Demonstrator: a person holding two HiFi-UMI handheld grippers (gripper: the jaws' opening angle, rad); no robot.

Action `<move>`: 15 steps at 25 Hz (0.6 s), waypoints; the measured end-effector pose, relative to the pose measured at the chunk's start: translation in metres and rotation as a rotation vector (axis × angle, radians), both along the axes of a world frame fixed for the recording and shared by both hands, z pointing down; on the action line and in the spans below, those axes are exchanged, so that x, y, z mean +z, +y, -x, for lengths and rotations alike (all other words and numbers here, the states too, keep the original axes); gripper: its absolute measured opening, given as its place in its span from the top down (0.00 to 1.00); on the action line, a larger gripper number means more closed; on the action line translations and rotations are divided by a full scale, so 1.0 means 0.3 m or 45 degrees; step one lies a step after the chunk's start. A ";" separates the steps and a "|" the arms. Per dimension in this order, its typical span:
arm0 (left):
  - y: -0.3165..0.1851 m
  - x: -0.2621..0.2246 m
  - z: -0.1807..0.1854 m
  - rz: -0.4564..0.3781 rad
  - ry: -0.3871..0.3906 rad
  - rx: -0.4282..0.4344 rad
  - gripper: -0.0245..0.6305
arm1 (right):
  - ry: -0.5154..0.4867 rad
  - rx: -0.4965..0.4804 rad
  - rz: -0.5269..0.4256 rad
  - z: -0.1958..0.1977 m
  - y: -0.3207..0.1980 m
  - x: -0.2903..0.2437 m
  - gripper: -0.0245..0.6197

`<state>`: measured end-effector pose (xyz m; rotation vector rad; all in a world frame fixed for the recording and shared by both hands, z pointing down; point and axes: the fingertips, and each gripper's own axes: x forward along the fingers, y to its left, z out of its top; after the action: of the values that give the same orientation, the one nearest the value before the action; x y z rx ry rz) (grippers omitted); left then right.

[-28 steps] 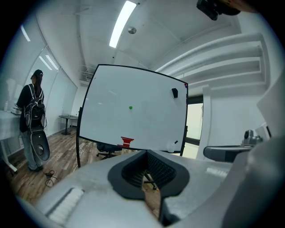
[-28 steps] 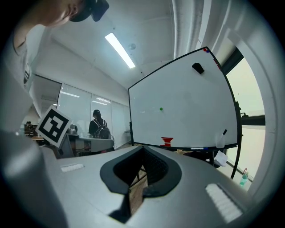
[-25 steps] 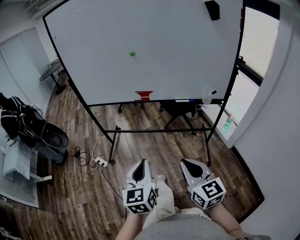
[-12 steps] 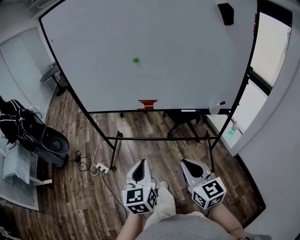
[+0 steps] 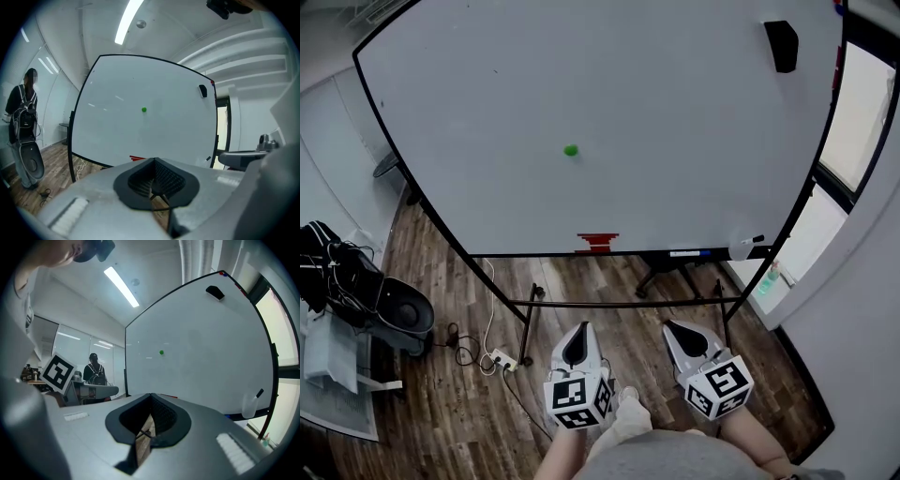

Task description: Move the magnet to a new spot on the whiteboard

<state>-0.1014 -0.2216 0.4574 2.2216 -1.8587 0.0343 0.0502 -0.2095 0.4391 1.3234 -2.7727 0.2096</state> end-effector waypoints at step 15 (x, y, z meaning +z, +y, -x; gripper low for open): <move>-0.426 -0.084 0.097 -0.033 -0.022 0.071 0.96 | 0.015 0.015 -0.051 0.141 -0.371 -0.053 0.96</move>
<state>-0.1306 -0.3495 0.4323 2.2970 -1.8156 0.0397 0.0080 -0.3208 0.4233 1.3458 -2.7743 0.1477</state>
